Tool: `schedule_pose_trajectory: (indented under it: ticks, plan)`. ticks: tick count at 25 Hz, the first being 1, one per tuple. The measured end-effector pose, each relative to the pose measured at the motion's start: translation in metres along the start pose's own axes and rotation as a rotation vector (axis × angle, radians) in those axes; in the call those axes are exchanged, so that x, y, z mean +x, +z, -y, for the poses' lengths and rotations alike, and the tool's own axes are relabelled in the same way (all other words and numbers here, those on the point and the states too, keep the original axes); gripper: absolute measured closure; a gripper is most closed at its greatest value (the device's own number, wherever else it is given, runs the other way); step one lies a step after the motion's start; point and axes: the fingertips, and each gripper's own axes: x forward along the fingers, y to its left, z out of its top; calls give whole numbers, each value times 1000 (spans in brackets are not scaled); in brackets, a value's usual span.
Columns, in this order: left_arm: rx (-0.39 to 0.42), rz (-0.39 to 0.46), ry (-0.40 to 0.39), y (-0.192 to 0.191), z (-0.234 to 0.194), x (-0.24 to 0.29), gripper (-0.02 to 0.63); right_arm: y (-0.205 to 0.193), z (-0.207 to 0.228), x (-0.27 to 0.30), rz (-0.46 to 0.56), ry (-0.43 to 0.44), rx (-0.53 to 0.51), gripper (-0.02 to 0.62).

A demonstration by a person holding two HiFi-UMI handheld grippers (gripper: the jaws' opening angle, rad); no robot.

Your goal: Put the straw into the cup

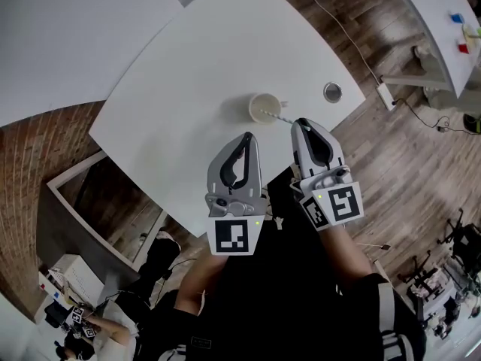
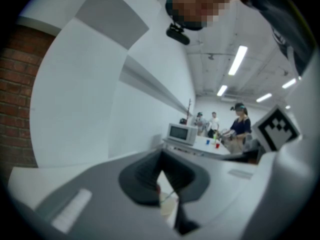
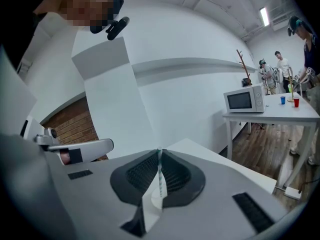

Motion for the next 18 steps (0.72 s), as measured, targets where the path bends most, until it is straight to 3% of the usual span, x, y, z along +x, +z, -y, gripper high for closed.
schedule_pose_trajectory:
  ticks: [18]
  plan:
    - [-1,0,3,-5,-5,6,603,-45,19,33,-46,-15,34,572]
